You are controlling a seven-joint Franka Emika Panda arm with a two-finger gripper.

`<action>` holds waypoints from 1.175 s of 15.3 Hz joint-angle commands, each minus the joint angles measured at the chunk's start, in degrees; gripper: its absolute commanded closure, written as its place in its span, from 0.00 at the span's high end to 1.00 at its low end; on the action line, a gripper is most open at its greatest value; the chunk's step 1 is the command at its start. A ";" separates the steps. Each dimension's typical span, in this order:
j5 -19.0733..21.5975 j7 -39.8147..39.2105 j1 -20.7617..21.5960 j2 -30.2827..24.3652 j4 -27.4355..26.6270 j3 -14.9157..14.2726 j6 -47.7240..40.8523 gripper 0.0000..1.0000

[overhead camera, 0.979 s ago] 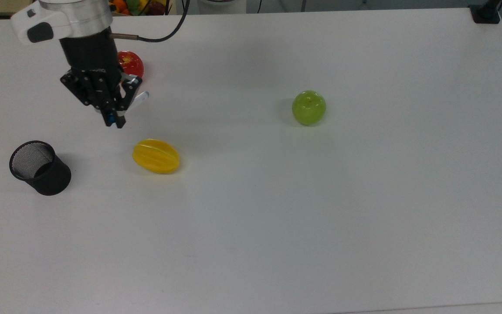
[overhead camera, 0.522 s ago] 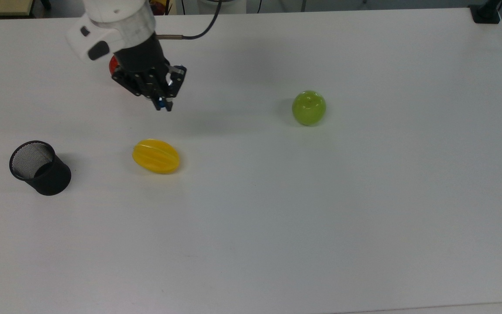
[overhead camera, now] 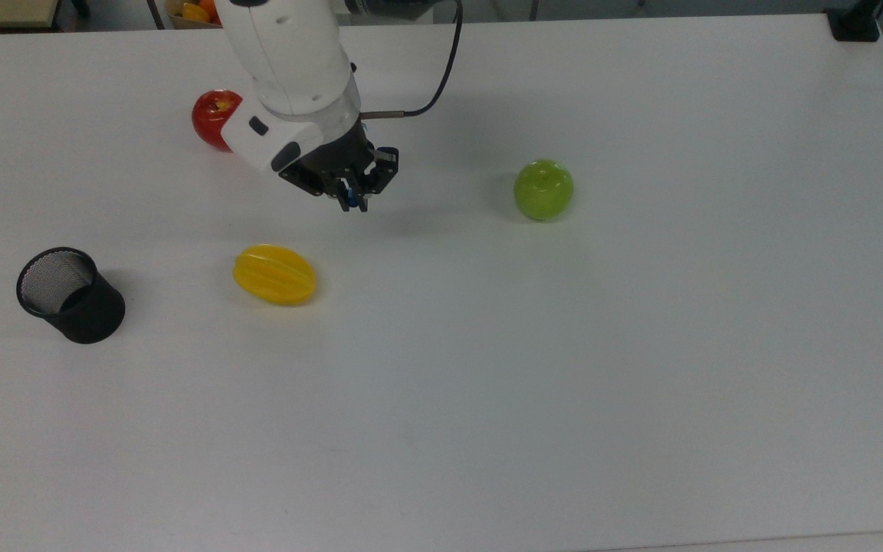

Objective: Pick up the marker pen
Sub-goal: 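Carry the marker toward the green apple and lower it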

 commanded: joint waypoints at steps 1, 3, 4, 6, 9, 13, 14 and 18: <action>-2.27 0.47 1.91 2.18 -0.52 0.01 0.01 0.01; -3.68 0.82 2.09 3.59 -0.52 0.80 0.27 0.04; -4.38 0.82 2.09 4.03 -0.52 1.15 0.45 0.06; -4.82 1.34 2.52 4.91 -0.61 1.42 0.80 0.08; -5.53 2.58 2.62 5.53 -0.69 1.51 0.89 0.08; -5.53 4.59 2.70 5.97 -2.36 1.68 2.81 0.13; -5.53 4.86 2.79 6.05 -2.63 1.77 3.52 0.16; -5.53 5.04 2.88 6.58 -2.63 1.77 4.31 0.34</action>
